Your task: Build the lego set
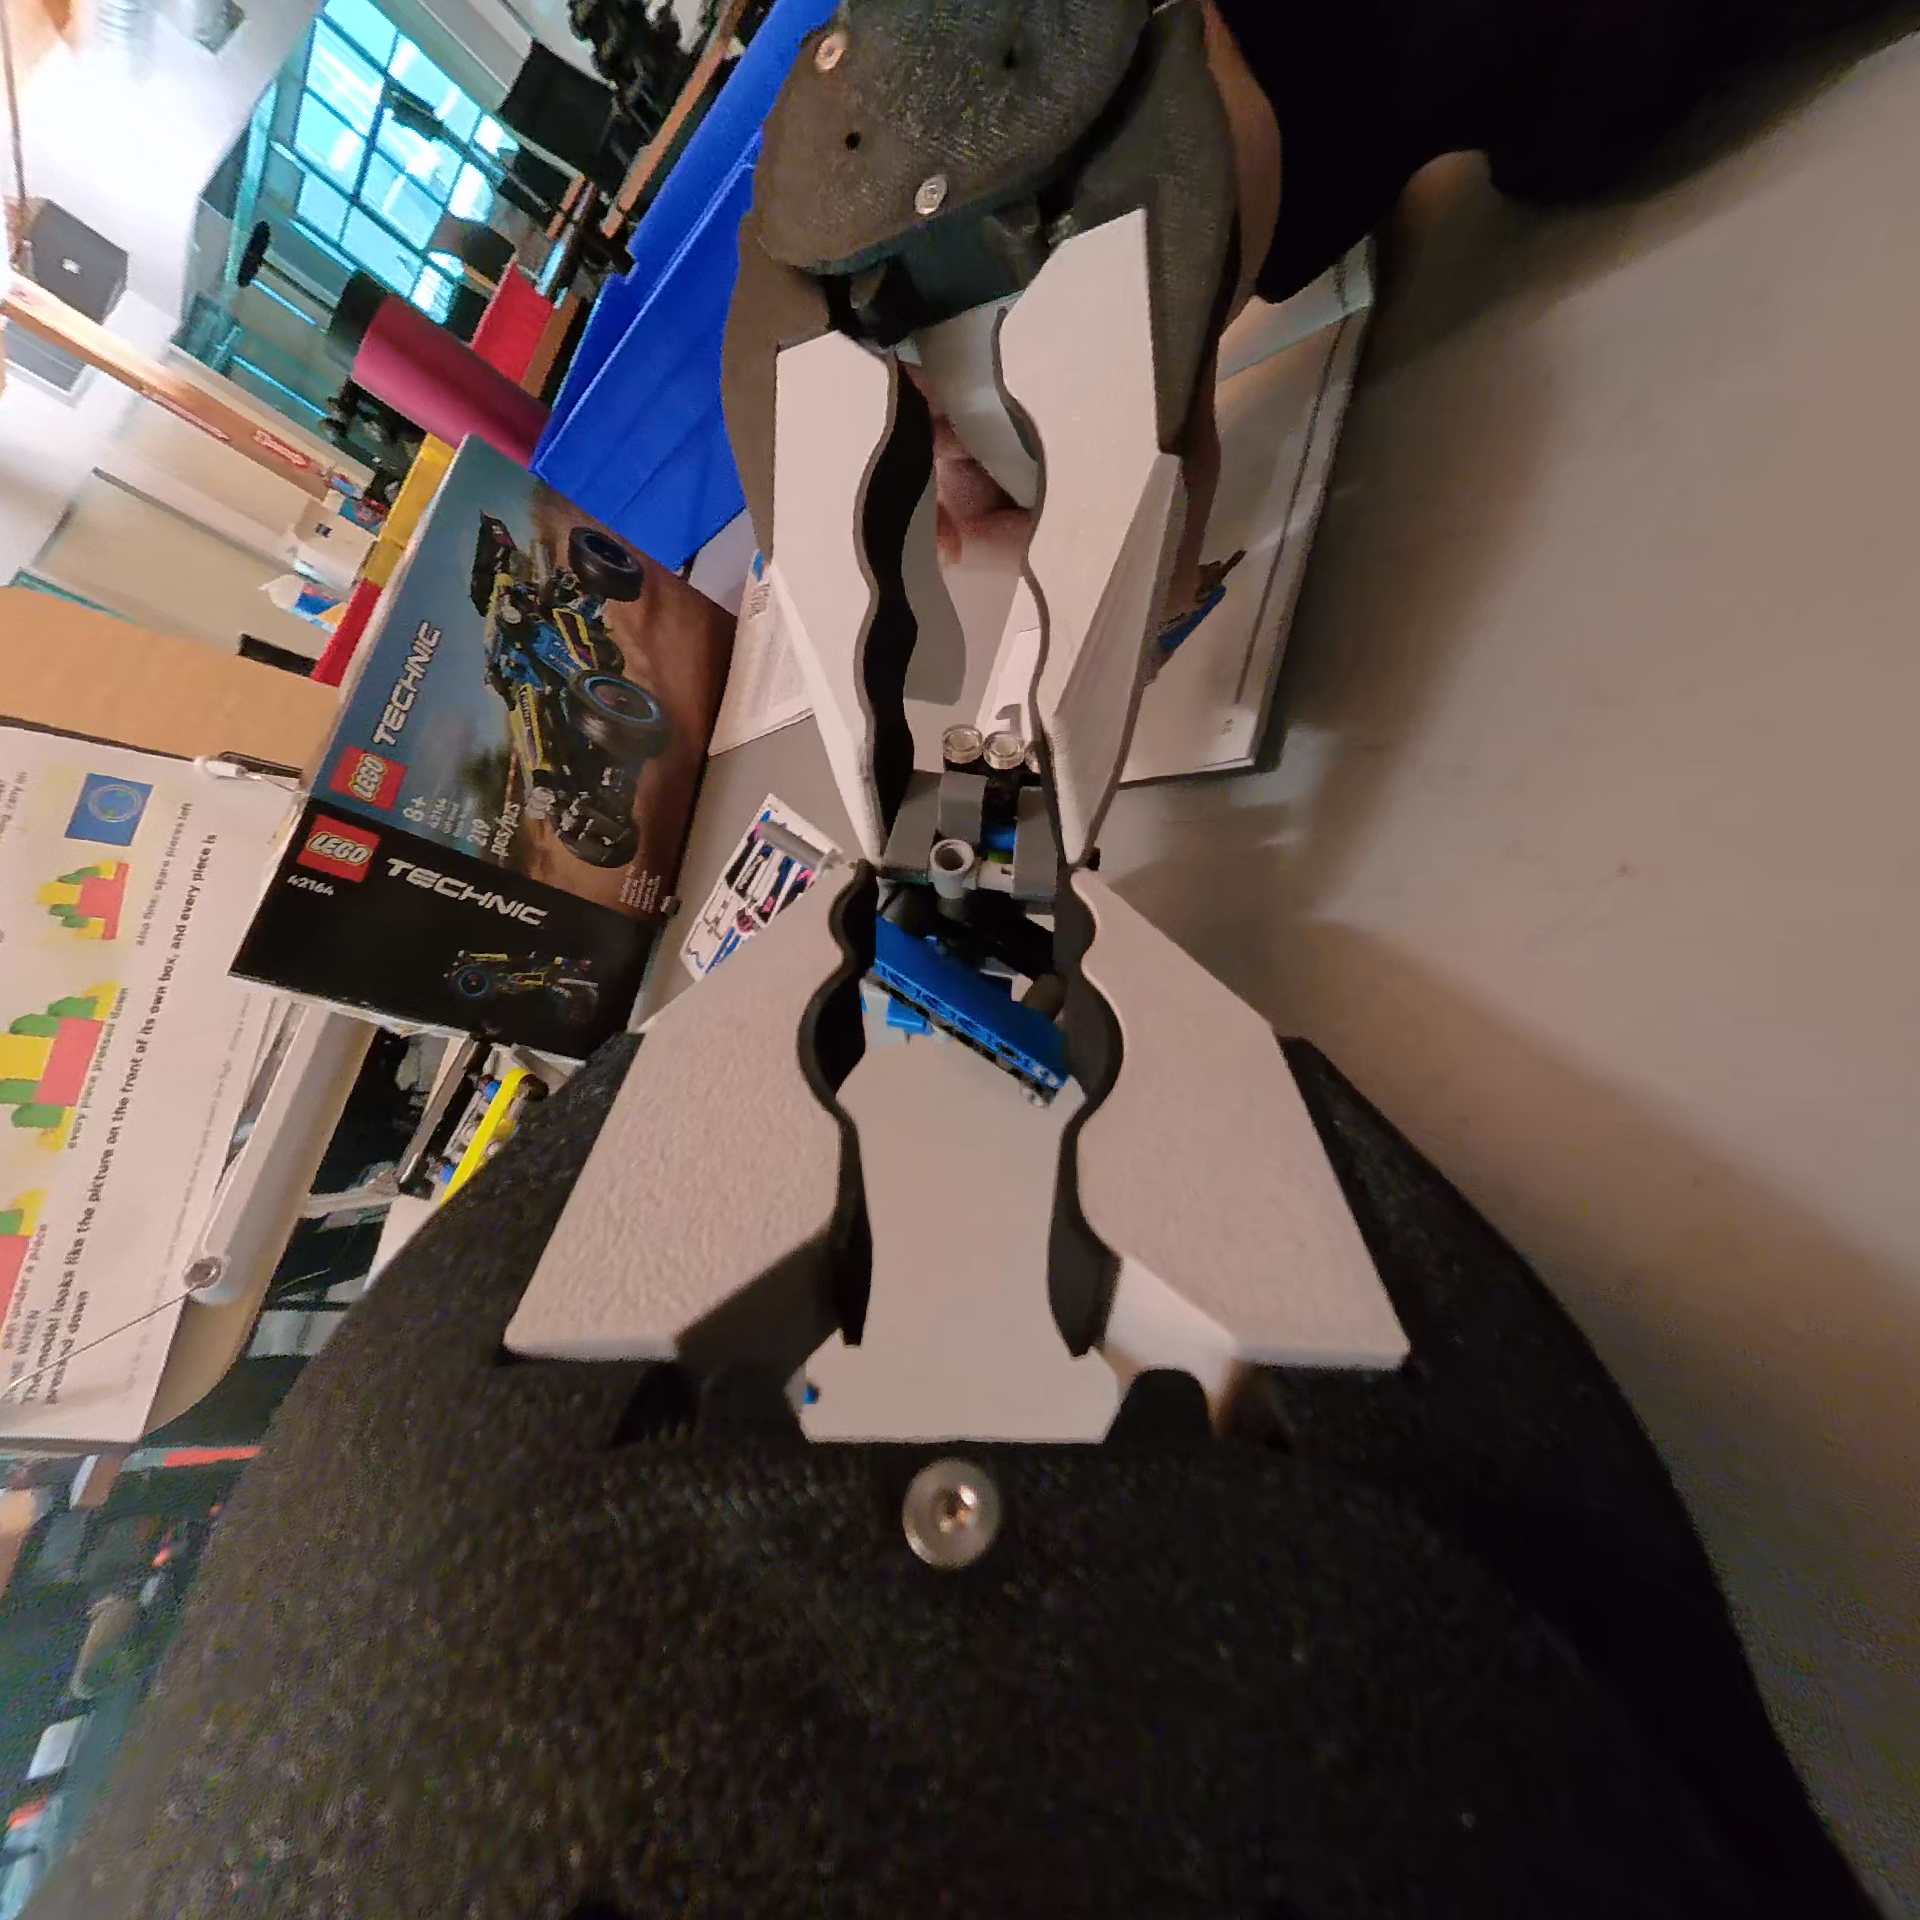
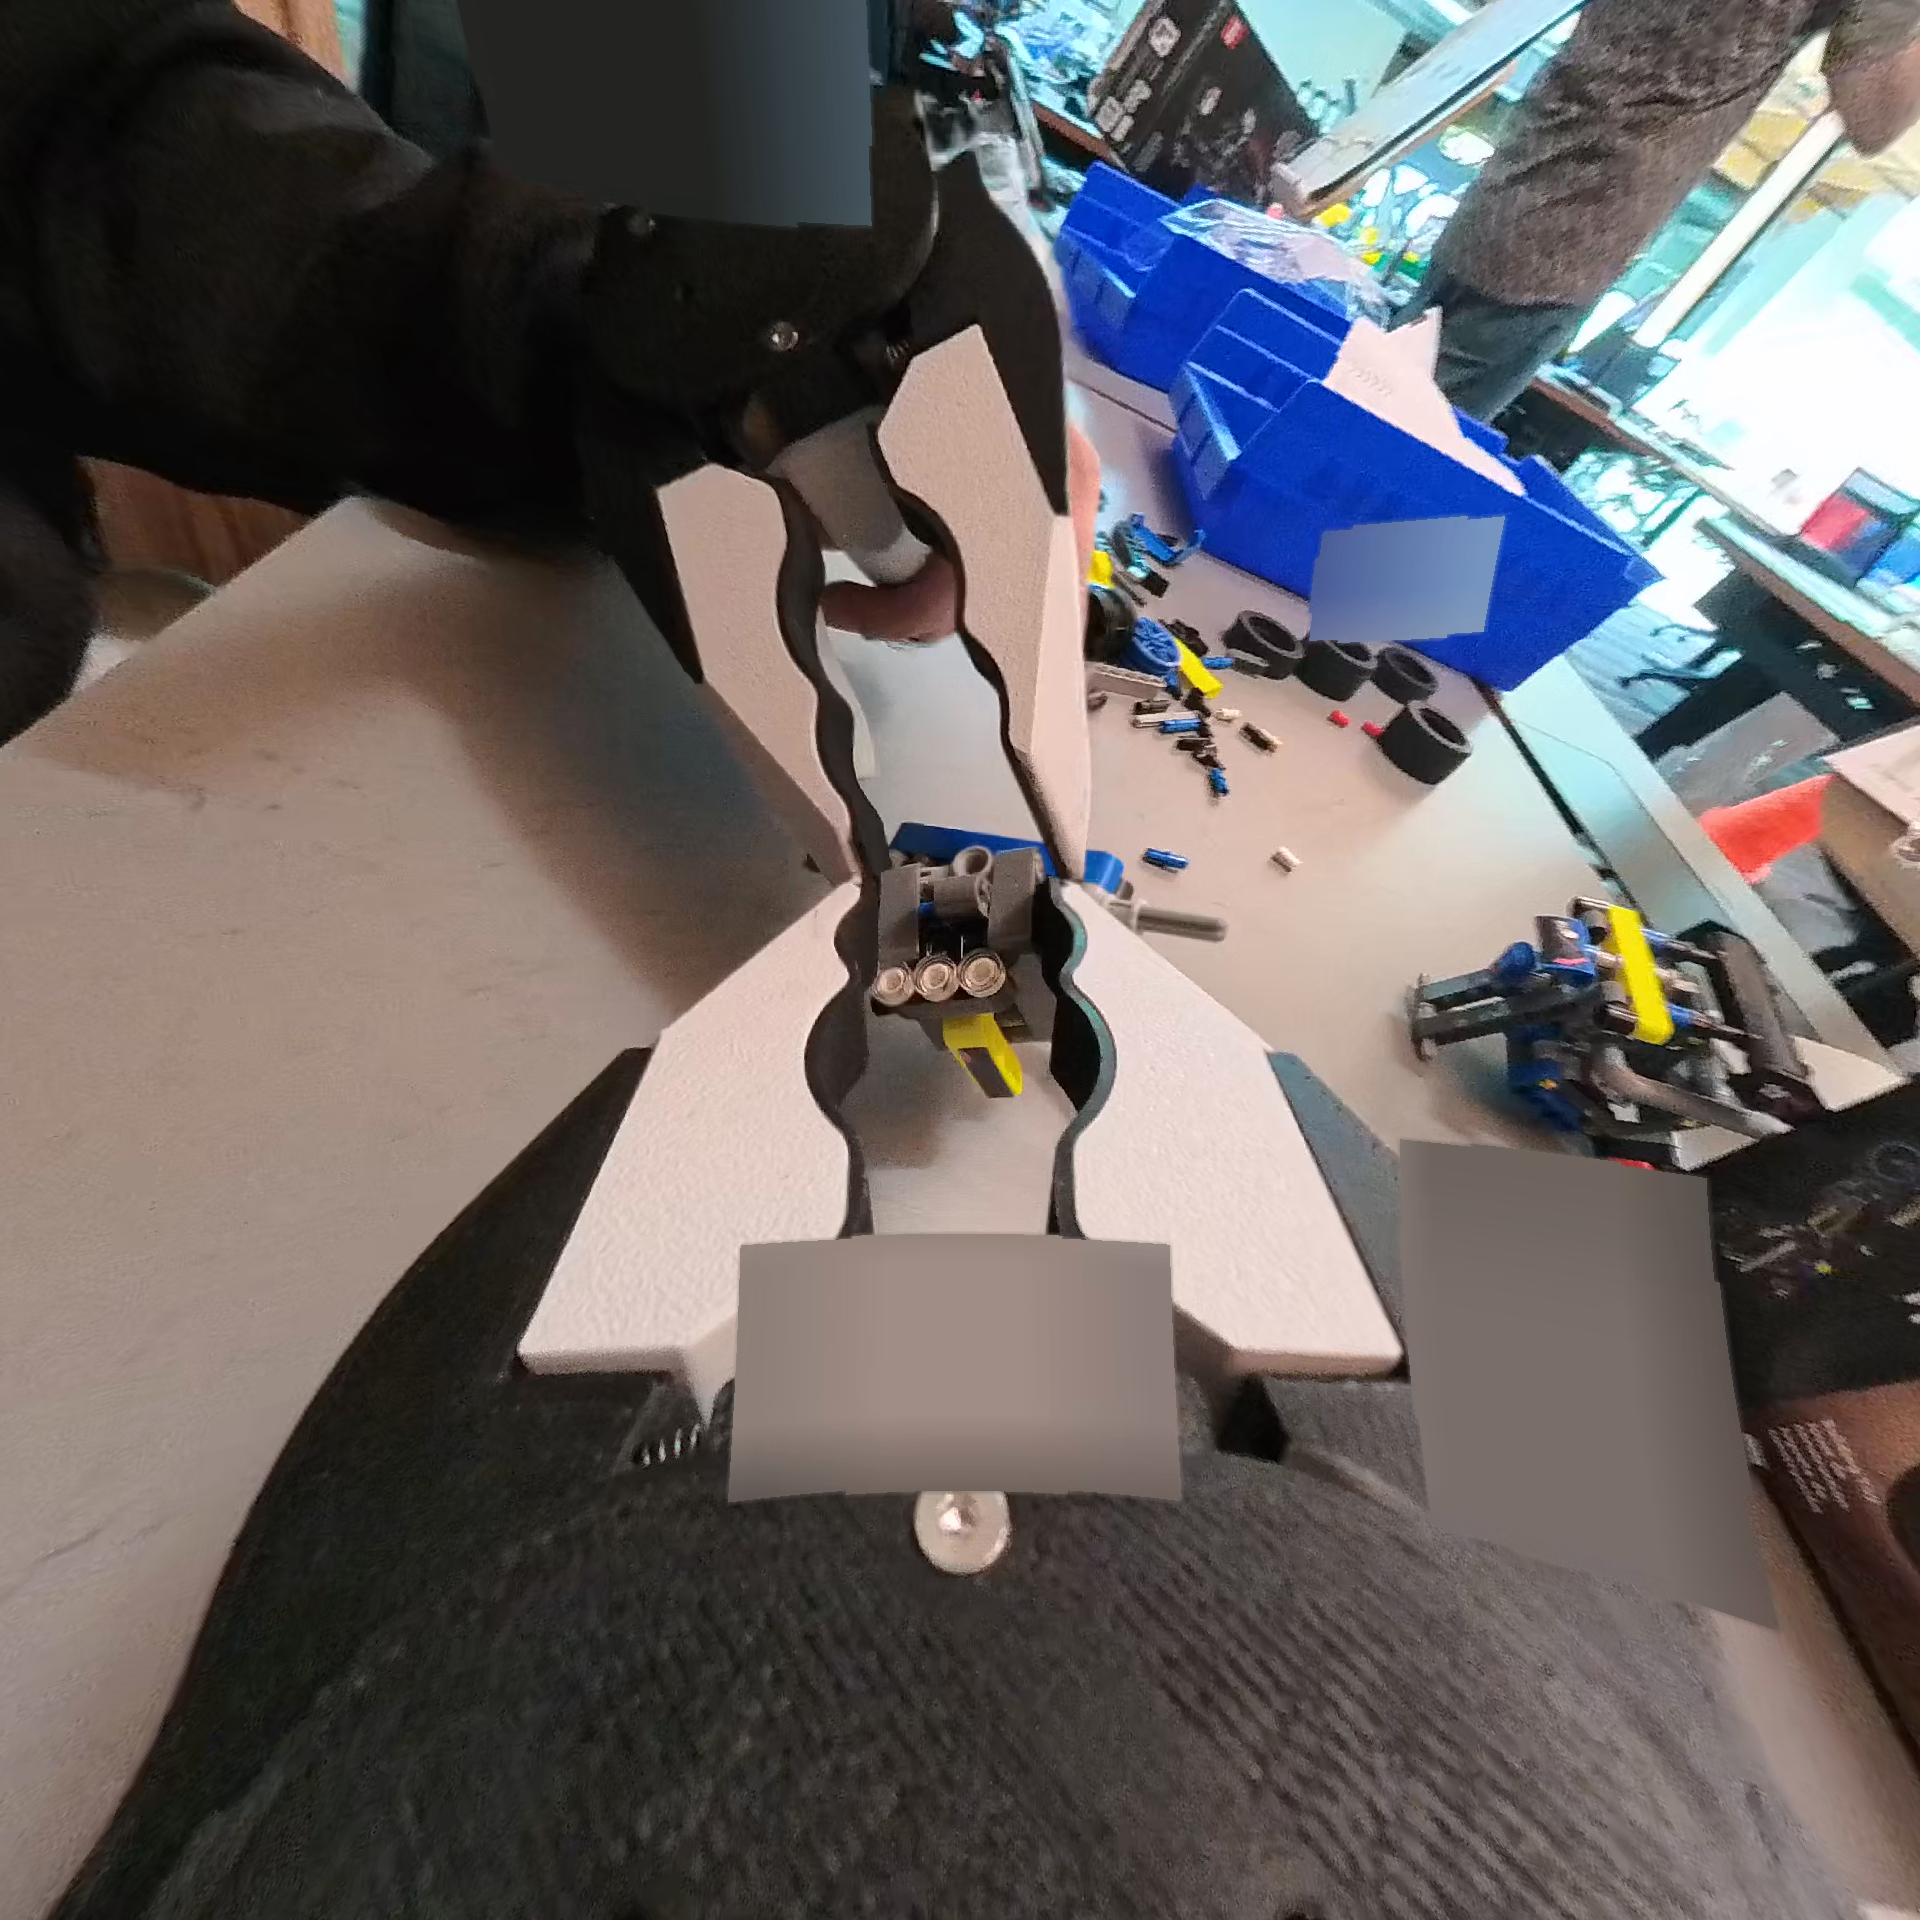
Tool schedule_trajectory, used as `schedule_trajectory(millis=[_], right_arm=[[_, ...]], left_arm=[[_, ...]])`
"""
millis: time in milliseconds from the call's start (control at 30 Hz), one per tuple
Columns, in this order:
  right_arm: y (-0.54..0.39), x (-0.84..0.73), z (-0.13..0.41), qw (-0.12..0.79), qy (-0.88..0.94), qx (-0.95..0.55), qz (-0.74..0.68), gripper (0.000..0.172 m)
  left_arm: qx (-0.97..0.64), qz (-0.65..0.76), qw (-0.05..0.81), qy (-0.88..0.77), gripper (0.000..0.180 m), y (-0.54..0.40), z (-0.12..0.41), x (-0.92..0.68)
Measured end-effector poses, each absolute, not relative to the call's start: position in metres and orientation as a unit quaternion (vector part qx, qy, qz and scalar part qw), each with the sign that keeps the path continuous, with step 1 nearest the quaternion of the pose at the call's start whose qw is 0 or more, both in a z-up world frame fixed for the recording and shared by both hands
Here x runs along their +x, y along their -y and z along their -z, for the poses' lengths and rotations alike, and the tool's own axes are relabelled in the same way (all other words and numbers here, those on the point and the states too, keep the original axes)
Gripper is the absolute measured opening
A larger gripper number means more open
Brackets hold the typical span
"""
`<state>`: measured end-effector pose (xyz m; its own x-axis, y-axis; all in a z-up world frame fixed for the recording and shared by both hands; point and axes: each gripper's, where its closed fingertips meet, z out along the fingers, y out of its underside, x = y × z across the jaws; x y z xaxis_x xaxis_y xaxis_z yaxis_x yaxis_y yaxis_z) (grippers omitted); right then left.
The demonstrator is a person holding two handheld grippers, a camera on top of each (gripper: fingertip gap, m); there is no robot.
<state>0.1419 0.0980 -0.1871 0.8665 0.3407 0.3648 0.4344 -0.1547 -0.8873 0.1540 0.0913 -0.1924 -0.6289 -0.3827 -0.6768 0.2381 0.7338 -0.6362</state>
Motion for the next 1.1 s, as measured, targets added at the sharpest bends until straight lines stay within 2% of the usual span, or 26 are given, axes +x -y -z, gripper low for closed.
schedule_trajectory(millis=[67, 233, 400, 500, 600, 833, 1100], right_arm=[[-0.099, 0.146, 0.187, 0.601, 0.254, -0.756, 0.061, 0.035], [-0.099, 0.144, 0.190, 0.591, 0.267, -0.758, 0.071, 0.031], [-0.103, 0.153, 0.186, 0.590, 0.274, -0.748, 0.132, 0.040], [-0.103, 0.154, 0.184, 0.587, 0.284, -0.741, 0.158, 0.039], [-0.103, 0.150, 0.189, 0.574, 0.300, -0.746, 0.152, 0.029], [-0.098, 0.146, 0.188, 0.579, 0.295, -0.753, 0.102, 0.029], [-0.093, 0.148, 0.183, 0.602, 0.260, -0.753, 0.059, 0.029]], left_arm=[[-0.047, 0.360, 0.433, -0.825, 0.028, -0.093, 0.192, 0.156], [-0.048, 0.357, 0.435, -0.825, 0.028, -0.093, 0.194, 0.156], [-0.060, 0.356, 0.435, -0.825, 0.028, -0.097, 0.194, 0.159], [-0.066, 0.353, 0.436, -0.825, 0.028, -0.098, 0.194, 0.160], [-0.063, 0.350, 0.440, -0.824, 0.028, -0.099, 0.195, 0.160], [-0.021, 0.347, 0.461, -0.816, 0.034, -0.095, 0.191, 0.156], [-0.043, 0.355, 0.457, -0.815, 0.029, -0.087, 0.188, 0.157]])
